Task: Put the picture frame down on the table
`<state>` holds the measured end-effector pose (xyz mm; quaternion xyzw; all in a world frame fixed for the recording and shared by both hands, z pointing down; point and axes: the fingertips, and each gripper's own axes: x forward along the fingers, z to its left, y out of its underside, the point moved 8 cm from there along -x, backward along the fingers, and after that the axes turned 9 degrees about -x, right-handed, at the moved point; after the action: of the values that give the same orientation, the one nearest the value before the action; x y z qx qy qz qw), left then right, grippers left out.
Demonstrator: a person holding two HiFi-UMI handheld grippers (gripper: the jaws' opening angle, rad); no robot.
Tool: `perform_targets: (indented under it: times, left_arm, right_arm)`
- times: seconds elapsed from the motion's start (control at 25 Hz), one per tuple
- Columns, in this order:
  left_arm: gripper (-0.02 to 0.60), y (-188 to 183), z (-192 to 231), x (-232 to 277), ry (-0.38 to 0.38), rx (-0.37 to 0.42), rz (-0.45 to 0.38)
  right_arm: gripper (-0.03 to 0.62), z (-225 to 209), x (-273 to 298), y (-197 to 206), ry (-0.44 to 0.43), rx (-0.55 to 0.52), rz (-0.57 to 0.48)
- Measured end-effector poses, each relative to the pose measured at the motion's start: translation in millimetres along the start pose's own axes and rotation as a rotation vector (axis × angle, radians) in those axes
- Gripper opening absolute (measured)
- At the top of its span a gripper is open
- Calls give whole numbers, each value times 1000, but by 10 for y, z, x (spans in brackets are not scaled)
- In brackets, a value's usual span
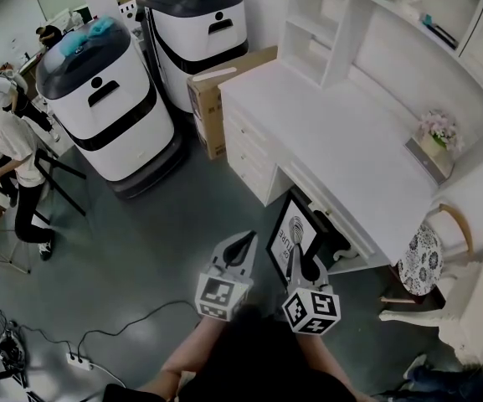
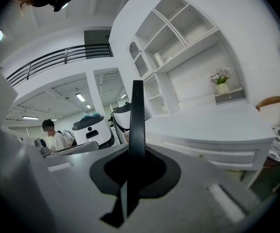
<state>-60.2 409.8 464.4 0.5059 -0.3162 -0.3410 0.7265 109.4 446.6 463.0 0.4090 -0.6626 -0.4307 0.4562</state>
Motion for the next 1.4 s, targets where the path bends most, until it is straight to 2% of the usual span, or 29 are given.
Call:
perform_targets:
  times: [0.68,1.4]
  left_arm:
    - [11,46,48,-145,3,-8,12]
    - [11,-19,257,138,-29,-11,25]
  right_arm:
    - [14,74,-95,15,26,27,-8]
    - [14,-24,348,-129,2,29,8]
